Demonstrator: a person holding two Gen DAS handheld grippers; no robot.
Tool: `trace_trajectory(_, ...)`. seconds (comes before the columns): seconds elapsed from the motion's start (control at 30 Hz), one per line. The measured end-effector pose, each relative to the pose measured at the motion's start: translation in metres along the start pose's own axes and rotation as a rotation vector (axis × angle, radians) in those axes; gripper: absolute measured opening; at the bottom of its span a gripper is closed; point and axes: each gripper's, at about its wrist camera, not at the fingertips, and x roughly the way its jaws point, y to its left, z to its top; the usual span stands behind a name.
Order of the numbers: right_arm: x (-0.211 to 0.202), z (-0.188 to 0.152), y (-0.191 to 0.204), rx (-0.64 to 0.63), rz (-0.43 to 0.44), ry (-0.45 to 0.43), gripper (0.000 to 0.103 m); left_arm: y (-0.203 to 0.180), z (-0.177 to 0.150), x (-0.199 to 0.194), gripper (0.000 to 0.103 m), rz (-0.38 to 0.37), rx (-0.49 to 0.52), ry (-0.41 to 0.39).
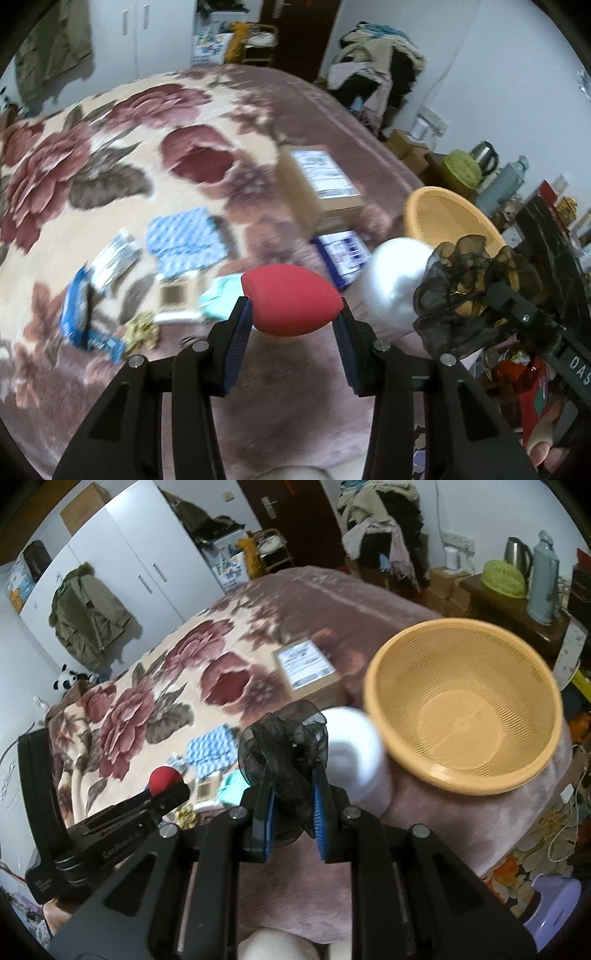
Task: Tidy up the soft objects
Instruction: 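Lift and carry the sponge and bow in both grippers over the yellow basket, then open both grippers to drop the sponge and bow into the basket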
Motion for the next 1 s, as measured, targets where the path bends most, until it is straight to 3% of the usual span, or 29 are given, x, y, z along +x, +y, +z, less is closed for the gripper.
trace_trajectory(0.73, -0.015, 0.057, -0.119, 0.090, -0.209, -0.068, 0.018, -0.183, 0.064, 0.059, 0.045, -0.166, 0.193, 0.012)
trace_trajectory(1.0, 0.002, 0.077, -0.160, 0.178, -0.258, -0.030, 0.019, -0.220, 0.075, 0.109, 0.048, -0.152, 0.225, 0.084)
